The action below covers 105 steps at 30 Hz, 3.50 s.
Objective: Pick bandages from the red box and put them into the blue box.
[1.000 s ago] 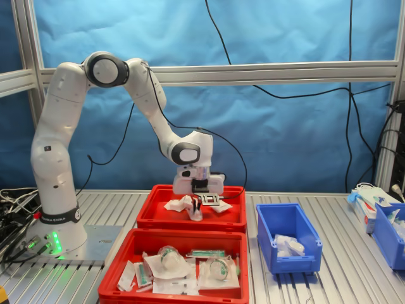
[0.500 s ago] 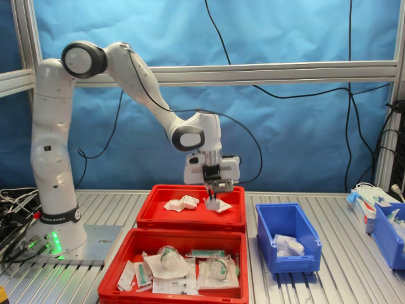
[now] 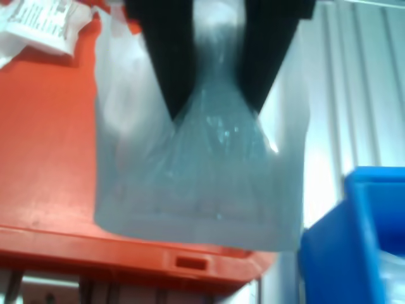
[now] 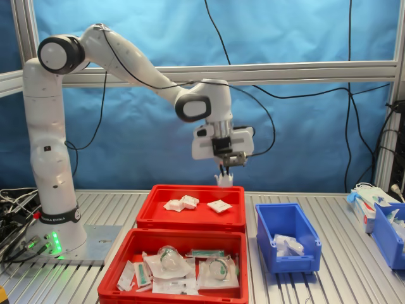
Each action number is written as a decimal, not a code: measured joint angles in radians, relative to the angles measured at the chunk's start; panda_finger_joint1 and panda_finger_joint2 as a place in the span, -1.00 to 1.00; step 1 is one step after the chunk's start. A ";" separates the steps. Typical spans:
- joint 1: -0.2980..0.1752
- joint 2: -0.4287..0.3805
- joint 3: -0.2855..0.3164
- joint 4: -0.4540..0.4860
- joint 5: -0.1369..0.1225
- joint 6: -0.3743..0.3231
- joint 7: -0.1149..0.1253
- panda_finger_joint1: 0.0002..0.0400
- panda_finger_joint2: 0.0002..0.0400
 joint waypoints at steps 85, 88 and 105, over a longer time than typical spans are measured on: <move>-0.074 0.641 -0.174 0.761 0.190 -0.122 -0.022 -0.79 -0.79; -0.074 0.641 -0.175 0.761 0.190 -0.122 -0.022 -0.79 -0.79; -0.074 0.641 -0.175 0.761 0.190 -0.122 -0.022 -0.12 -0.12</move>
